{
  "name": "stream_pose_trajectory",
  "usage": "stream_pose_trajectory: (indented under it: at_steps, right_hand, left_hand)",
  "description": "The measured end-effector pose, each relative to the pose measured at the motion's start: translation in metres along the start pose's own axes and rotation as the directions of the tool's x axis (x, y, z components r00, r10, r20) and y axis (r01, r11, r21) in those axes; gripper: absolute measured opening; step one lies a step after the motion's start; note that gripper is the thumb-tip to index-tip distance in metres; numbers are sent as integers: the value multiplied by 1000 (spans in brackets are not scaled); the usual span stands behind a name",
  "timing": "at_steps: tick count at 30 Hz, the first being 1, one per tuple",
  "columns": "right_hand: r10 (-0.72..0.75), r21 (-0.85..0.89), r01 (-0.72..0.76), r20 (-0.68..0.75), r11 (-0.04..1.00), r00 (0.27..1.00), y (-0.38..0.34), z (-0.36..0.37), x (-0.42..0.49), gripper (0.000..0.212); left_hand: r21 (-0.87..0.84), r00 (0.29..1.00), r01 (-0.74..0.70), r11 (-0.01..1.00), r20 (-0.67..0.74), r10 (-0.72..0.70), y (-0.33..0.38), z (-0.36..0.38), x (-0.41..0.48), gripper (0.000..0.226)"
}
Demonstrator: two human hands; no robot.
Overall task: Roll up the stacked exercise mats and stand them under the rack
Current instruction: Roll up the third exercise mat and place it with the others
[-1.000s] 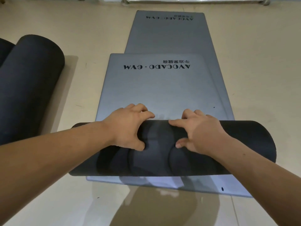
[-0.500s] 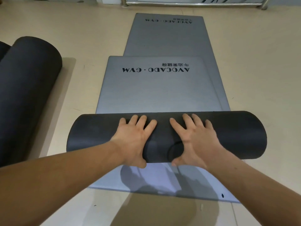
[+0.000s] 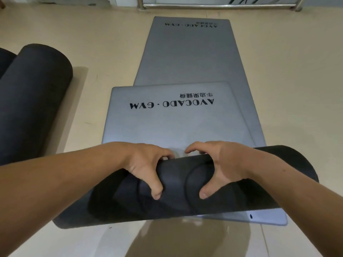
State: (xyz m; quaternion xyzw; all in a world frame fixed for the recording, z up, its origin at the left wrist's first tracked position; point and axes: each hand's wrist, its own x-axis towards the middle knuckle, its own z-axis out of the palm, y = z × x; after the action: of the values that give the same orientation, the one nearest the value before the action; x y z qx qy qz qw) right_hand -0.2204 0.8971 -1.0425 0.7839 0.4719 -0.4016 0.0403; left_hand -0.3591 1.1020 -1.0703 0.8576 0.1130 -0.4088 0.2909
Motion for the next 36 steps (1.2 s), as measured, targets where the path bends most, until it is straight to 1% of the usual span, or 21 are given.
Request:
stream_pose_trajectory:
  at_steps: [1,3,5,8,9,11,13,15,16,17,19,21,22,23,25,26,28,29,31,34,36]
  right_hand:
    - [-17,-26,16,-52,1000,998,-2,0,-5,95]
    - [-53,-204,13,-189,979,981,-11,1,-12,80]
    - [-43,-334,-57,-284,941,958,-27,5,-16,73]
    - [66,-359,-168,-280,918,958,-51,25,-12,86]
    - [83,-356,-186,-287,916,954,-53,31,-8,90]
    - [96,-342,-213,-328,915,940,-48,28,-1,95]
    - [74,-307,-192,-358,932,931,-37,15,8,94]
    - [34,-231,-132,-385,964,922,-28,1,20,82]
    - [24,-177,-105,-406,979,914,-24,-5,27,74]
    - [21,-124,-84,-436,989,900,-21,-10,34,66]
    - [50,-73,-104,-529,992,847,-17,-15,49,52]
    - [10,-167,-164,-668,972,744,-21,-11,59,43]
    - [-31,-227,-187,-710,956,703,-24,-8,61,41]
    - [-51,-269,-193,-695,944,717,-30,-6,59,42]
    - [-12,-273,-176,-573,946,820,-36,0,52,56]
    - [33,-263,-187,-498,946,867,-34,2,48,70]
    - [98,-286,-224,-395,932,913,-28,9,44,103]
    - [108,-313,-239,-383,919,917,-24,15,46,116]
    - [99,-368,-264,-410,892,907,-17,23,57,128]
    - [60,-400,-265,-458,877,887,-8,21,74,132]
    - [21,-419,-236,-457,877,889,-3,13,78,132]
  left_hand:
    - [-63,1000,-1,998,11,2,-4,-4,1,84]
    - [-147,999,-14,989,-34,9,-13,-12,3,81]
    - [-185,996,-18,983,-94,1,-23,-19,7,87]
    - [-146,981,-24,989,-195,-5,-34,-22,7,109]
    - [-122,974,-29,992,-229,0,-35,-23,3,109]
    - [-34,951,-33,999,-307,21,-32,-26,-7,94]
    - [141,901,5,990,-429,57,-22,-32,-18,78]
    - [340,841,71,938,-526,127,-5,-31,-27,66]
    - [409,820,88,908,-548,168,4,-26,-29,65]
    - [450,815,103,887,-549,185,11,-17,-29,71]
    - [500,852,177,847,-509,123,16,3,-25,98]
    - [538,876,273,798,-482,26,10,19,-14,133]
    - [542,874,304,783,-487,-2,5,24,-8,144]
    - [537,866,321,780,-501,-12,0,26,0,150]
    - [511,846,330,793,-533,-9,-6,23,12,152]
    - [502,840,322,803,-543,2,-9,19,16,151]
    - [500,830,294,815,-557,42,-17,9,24,147]
    - [504,829,280,817,-557,60,-20,2,27,145]
    - [504,838,256,825,-541,71,-24,-10,30,142]
    - [482,865,221,848,-498,58,-24,-29,34,137]
    - [469,875,212,857,-481,47,-22,-36,33,133]
